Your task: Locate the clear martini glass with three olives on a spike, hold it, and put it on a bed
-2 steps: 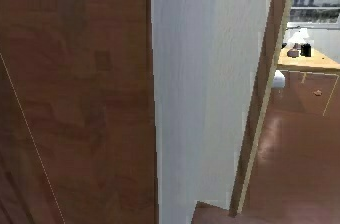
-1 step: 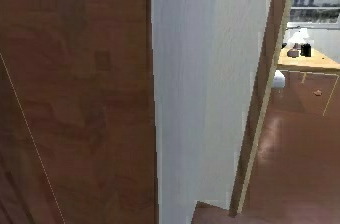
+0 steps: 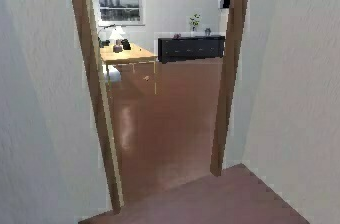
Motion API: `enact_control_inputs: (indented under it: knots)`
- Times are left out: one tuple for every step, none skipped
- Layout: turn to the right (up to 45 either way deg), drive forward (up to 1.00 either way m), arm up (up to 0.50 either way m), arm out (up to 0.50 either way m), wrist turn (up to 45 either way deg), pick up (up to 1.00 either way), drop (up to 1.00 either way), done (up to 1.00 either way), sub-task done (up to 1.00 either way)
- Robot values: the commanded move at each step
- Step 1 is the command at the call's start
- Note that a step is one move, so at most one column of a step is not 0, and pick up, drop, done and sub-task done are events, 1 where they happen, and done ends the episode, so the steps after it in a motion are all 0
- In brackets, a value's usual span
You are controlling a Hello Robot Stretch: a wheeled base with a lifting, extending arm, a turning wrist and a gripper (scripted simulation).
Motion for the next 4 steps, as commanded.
enact_control_inputs:
  knots:
    - [30.0, 0.00, 0.00, 0.00, 0.0, 0.00, 0.00, 0.00, 0.00]
    - [0.0, 0.15, 0.00, 0.00, 0.0, 0.00, 0.00, 0.00, 0.00]
    - [-27.0, 0.00, 0.00, 0.00, 0.0, 0.00, 0.00, 0.00, 0.00]
    - [0.0, 1.00, 0.00, 0.00, 0.0, 0.00, 0.00, 0.00, 0.00]
